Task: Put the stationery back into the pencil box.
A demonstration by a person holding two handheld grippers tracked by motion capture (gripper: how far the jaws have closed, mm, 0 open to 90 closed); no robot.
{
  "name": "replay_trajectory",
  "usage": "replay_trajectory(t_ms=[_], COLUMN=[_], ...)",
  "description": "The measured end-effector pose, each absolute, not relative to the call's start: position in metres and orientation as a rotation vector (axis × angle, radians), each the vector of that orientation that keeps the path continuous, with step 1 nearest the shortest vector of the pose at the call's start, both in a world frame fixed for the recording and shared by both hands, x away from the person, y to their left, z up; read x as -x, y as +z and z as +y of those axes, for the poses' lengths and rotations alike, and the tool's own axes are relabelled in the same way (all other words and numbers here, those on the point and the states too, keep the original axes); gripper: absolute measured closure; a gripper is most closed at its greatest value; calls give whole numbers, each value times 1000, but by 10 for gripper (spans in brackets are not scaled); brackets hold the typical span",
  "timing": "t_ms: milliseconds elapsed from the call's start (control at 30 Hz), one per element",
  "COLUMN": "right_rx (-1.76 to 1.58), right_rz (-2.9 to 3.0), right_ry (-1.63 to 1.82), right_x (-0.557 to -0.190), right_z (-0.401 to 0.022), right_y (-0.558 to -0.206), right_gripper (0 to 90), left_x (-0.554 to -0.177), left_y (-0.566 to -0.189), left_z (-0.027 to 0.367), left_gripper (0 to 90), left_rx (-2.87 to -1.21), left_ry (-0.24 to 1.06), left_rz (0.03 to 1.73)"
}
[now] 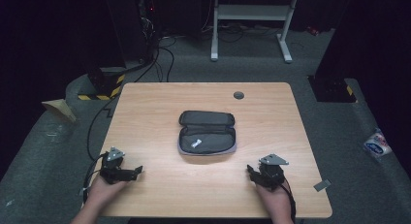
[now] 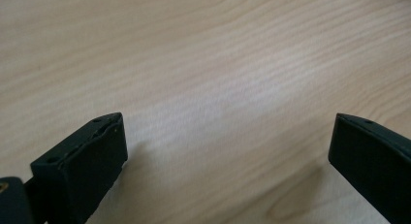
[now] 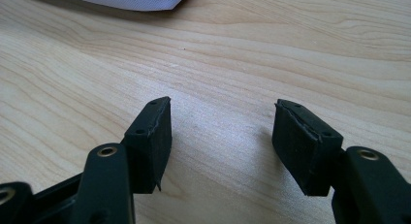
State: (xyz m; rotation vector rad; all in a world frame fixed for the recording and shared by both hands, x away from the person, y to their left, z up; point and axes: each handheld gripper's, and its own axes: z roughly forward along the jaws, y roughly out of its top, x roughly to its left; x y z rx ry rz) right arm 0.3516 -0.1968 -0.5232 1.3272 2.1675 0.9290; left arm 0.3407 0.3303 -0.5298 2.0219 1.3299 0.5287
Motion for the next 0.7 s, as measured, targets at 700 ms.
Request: replay_trajectory(t_ms=[700], right_rx=[-1333], right_rz=[2164], right_ry=[927], right_x=[-353], right_z=[-197], right_y=[-523], right_gripper=[393], left_x=[-339], left_y=[-531], left_z=[329], left_gripper=[45], left_rx=[-2032], left_ry=[549], left_rz=[1289])
